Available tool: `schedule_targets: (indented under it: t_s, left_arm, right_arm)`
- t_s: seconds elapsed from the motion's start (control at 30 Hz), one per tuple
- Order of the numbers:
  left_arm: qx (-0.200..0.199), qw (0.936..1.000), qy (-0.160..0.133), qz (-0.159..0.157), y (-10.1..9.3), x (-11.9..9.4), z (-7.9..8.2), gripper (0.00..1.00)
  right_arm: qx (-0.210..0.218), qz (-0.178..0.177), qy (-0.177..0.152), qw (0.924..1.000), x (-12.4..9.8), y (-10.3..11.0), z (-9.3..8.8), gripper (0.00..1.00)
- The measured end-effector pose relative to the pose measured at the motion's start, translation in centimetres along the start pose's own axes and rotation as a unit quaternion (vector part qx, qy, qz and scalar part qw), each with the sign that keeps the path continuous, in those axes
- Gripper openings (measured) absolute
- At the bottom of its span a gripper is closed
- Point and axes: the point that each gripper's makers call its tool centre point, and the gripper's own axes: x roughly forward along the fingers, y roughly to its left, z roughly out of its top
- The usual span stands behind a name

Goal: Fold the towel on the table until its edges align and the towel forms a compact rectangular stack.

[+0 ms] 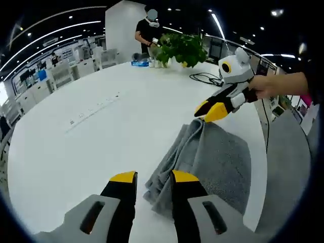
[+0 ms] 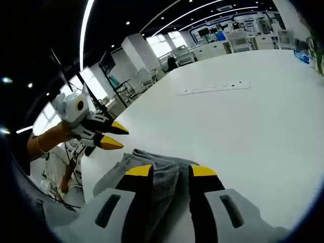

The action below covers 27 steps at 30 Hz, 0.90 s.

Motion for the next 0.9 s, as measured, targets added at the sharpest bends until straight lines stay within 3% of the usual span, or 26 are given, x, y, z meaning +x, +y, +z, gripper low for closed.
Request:
schedule_targets:
  t_s: [0.37,0.53,0.63,0.77,0.9]
  left_arm:
    - [-0.029,0.9988,0.040,-0.006,-1.6,0.9,-5.0,0.28]
    - [-0.030,0.9988,0.040,-0.003,-1.8,1.8,-5.2,0.26]
    - [-0.010,0.9990,0.041,0.013,-1.3,2.4,-5.3,0.19]
    - [-0.011,0.9988,0.048,0.008,-1.8,3.2,-5.3,0.18]
    - [-0.006,0.9990,0.044,0.006,-1.9,3.8,-4.7,0.18]
  right_arm:
    - [-0.009,-0.010,0.016,0.9998,0.4,0.3,-1.9,0.26]
    - [-0.052,-0.039,0.029,0.9975,0.8,-0.6,-2.7,0.24]
    - [-0.056,-0.039,0.027,0.9973,1.2,-0.5,-2.8,0.18]
    - [-0.058,-0.049,0.035,0.9965,1.5,-1.1,-3.1,0.13]
    - [-0.042,-0.066,0.023,0.9967,1.1,-2.3,-2.9,0.13]
